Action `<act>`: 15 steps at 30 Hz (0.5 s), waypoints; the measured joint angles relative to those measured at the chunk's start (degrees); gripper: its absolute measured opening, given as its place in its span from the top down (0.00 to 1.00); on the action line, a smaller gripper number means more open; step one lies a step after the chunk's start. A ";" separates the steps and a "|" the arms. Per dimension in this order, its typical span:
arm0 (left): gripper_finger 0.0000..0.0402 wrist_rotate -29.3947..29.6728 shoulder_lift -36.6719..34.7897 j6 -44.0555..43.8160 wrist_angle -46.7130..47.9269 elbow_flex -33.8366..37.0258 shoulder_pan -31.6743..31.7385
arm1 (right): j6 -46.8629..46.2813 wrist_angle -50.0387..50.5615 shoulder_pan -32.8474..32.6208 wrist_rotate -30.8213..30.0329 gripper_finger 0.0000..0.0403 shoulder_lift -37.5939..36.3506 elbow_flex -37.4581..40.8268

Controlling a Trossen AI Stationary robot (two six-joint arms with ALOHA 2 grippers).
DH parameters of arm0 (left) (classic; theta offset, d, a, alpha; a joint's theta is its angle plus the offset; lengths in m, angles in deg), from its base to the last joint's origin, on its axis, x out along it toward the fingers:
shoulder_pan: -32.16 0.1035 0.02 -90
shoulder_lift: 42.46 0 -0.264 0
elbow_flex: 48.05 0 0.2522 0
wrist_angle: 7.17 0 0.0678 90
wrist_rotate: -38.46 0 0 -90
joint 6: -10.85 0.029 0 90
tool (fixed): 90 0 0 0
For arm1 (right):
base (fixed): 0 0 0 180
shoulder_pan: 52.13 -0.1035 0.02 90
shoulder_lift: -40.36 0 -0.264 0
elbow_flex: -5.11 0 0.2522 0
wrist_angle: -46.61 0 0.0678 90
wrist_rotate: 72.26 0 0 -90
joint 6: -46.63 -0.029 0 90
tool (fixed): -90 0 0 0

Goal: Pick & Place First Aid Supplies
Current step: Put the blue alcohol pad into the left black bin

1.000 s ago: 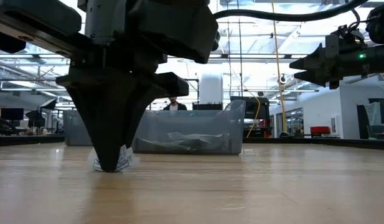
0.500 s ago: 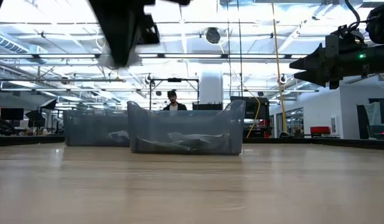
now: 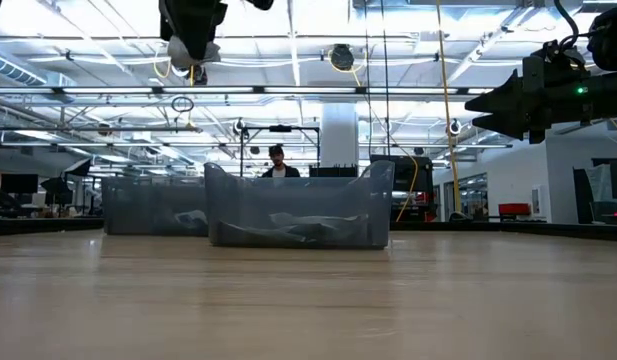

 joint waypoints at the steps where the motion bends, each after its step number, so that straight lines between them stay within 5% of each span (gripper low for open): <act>1: 0.99 -0.23 -0.09 0.38 0.16 0.00 0.58 | 0.00 0.01 0.00 0.00 0.26 0.00 0.00; 15: 1.00 -1.18 -11.50 7.40 -3.06 16.65 21.04 | 0.00 -0.03 -0.01 0.00 0.26 0.00 0.01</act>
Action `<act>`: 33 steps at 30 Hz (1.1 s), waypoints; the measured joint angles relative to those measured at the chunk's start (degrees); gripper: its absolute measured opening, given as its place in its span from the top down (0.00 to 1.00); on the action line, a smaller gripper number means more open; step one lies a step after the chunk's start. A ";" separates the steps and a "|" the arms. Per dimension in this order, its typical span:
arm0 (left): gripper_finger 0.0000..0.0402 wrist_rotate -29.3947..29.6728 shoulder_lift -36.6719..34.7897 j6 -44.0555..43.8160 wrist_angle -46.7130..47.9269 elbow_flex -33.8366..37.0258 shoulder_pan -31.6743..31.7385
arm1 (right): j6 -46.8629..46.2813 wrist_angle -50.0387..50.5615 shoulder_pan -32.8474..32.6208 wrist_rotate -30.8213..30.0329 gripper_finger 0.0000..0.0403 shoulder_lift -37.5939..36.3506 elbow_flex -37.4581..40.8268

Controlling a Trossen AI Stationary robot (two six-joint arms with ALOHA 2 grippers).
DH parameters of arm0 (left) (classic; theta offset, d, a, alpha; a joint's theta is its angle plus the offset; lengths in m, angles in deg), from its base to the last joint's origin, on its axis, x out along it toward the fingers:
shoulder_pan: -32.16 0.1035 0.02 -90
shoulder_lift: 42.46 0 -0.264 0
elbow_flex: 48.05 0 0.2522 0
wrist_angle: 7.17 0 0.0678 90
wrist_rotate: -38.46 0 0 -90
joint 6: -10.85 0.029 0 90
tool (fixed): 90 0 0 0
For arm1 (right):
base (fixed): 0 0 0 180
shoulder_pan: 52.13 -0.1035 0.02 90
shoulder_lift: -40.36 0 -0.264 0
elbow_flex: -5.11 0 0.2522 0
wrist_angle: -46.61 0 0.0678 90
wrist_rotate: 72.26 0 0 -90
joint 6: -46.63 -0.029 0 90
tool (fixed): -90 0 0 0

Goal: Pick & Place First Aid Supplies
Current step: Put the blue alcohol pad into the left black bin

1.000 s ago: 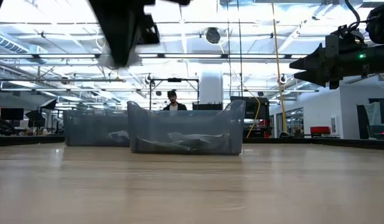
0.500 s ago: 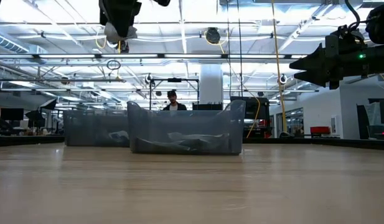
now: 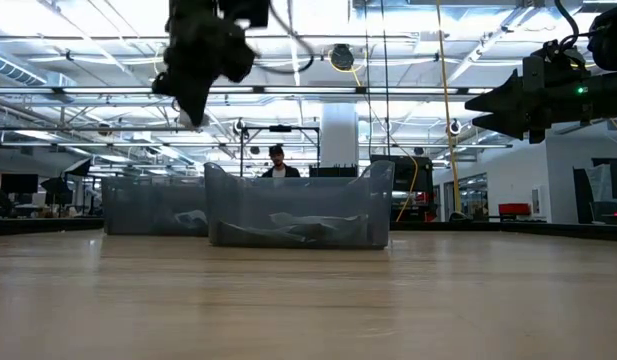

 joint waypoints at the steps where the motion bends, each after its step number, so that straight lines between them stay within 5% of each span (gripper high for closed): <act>1: 1.00 -0.01 -0.56 0.37 0.01 0.92 2.13 | 0.00 -0.06 0.01 0.00 0.26 0.00 0.01; 17: 1.00 0.06 -2.62 6.10 1.07 6.40 31.78 | 0.00 0.00 0.00 0.00 0.26 0.00 0.01; 33: 1.00 2.87 -2.62 4.43 -10.10 17.81 31.35 | 0.00 0.02 -0.01 0.00 0.26 0.00 -0.01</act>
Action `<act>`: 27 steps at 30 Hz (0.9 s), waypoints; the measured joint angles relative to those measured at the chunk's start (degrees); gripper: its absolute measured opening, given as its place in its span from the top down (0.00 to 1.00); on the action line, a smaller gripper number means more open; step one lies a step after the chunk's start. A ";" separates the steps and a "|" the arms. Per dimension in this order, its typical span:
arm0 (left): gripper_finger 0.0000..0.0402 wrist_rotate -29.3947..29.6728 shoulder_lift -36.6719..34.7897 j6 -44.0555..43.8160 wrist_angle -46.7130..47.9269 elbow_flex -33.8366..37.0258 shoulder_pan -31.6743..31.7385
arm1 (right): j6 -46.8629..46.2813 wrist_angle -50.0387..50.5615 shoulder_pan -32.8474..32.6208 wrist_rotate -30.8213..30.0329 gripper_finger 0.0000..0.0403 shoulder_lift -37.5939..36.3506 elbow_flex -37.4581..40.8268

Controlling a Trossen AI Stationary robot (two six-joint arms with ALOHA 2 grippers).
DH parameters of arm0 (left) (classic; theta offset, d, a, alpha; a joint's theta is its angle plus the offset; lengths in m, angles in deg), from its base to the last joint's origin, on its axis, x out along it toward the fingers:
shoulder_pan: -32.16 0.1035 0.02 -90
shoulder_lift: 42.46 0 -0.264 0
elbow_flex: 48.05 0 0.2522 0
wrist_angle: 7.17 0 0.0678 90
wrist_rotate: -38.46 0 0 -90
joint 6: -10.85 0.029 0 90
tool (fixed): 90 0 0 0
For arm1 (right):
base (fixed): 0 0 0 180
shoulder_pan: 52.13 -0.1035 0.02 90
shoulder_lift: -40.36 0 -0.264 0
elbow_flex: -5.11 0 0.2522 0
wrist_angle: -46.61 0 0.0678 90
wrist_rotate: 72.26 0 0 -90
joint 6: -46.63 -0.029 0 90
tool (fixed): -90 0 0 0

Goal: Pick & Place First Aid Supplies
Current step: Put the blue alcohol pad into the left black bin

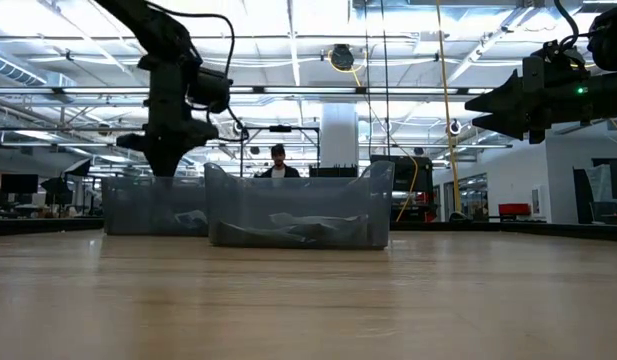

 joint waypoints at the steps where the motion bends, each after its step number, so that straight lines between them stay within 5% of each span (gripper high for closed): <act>1: 1.00 0.38 0.00 -0.23 -1.02 0.87 -0.19 | 0.00 0.00 0.02 0.00 0.26 0.00 0.02; 14: 0.94 0.21 0.71 0.37 -10.98 7.42 -0.61 | 0.00 0.00 0.00 0.00 0.26 0.00 0.00; 27: 0.31 -0.10 0.71 5.17 -13.09 7.32 -0.57 | 0.00 0.00 0.01 0.00 0.26 0.00 0.00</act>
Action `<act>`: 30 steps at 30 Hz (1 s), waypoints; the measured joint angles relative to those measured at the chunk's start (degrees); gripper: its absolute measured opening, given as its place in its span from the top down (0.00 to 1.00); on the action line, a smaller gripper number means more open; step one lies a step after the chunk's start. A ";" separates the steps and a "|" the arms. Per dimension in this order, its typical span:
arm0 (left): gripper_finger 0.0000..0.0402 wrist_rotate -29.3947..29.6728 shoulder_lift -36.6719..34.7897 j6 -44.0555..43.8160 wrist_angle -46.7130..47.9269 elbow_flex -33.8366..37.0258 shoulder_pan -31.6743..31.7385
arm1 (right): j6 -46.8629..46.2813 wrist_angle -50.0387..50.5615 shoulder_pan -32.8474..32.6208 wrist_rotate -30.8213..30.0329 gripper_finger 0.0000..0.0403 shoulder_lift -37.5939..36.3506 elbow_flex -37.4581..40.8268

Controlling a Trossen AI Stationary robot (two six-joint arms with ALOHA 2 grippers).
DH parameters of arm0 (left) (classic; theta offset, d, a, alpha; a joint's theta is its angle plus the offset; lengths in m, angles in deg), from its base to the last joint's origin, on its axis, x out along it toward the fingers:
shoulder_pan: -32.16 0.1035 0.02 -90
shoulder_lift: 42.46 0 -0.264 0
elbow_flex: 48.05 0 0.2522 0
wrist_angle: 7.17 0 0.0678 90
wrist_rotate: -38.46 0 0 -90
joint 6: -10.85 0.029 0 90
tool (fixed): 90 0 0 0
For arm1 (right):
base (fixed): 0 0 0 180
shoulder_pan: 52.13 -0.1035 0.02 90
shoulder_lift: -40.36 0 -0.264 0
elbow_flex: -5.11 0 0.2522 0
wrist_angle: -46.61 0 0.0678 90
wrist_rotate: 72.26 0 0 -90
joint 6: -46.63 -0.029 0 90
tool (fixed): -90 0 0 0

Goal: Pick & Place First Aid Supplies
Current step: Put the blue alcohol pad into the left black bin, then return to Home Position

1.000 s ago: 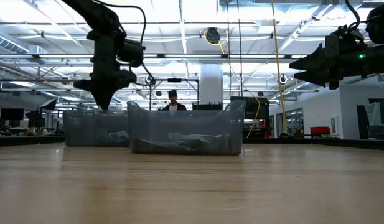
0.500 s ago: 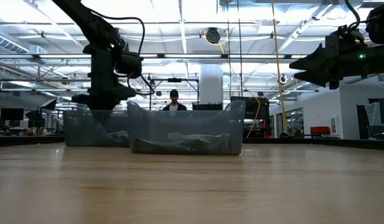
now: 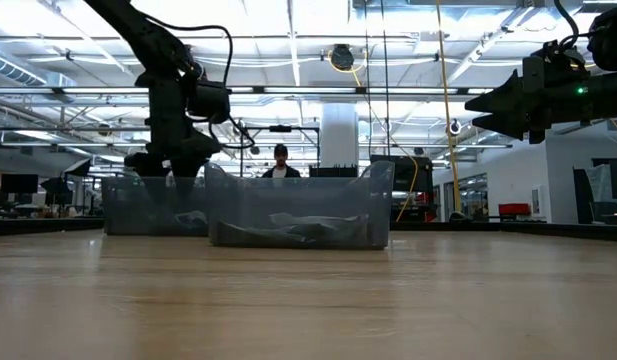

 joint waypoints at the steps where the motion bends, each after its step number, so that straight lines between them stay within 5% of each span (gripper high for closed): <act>1: 0.27 0.31 -0.01 -0.02 0.18 -0.27 0.00 | 0.00 0.00 -0.01 -0.02 0.26 0.00 0.01; 12: 0.04 0.32 -3.99 1.98 0.01 -7.16 0.39 | 0.00 0.00 0.00 0.00 0.26 0.01 0.01; 30: 0.02 1.94 -17.75 9.71 -21.61 -9.67 -1.43 | 0.00 0.00 -0.01 -0.01 0.26 0.01 0.01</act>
